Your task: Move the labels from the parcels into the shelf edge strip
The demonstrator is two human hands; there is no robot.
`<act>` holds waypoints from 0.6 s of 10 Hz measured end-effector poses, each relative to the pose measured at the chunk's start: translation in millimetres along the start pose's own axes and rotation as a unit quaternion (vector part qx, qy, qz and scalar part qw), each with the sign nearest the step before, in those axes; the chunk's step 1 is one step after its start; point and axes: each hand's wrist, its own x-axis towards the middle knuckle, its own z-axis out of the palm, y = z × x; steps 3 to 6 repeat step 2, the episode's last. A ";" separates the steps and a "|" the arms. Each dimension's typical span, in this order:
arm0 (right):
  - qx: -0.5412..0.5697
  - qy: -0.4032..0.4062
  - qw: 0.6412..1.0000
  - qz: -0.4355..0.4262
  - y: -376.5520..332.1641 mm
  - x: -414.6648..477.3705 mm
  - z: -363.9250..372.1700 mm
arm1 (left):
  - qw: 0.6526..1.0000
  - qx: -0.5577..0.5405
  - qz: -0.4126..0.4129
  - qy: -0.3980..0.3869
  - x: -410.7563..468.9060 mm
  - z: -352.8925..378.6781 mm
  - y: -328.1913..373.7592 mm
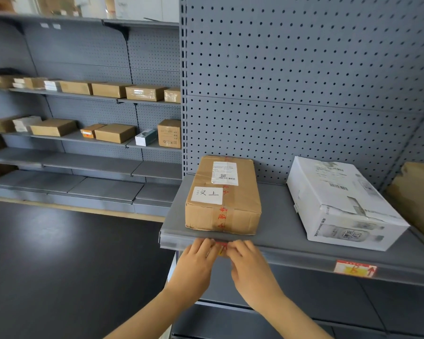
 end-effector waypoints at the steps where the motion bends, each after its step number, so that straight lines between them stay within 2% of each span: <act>1: 0.021 -0.002 1.000 0.001 0.7 -3.4 -2.4 | 1.000 0.012 -0.010 -0.019 0.4 -3.6 3.6; 2: 0.046 0.013 0.999 0.012 2.1 -4.9 -5.5 | 0.999 -0.008 -0.015 -0.040 9.5 -13.5 10.2; 6: 0.046 0.013 0.999 0.012 2.1 -4.9 -5.5 | 0.999 -0.008 -0.015 -0.040 9.5 -13.5 10.2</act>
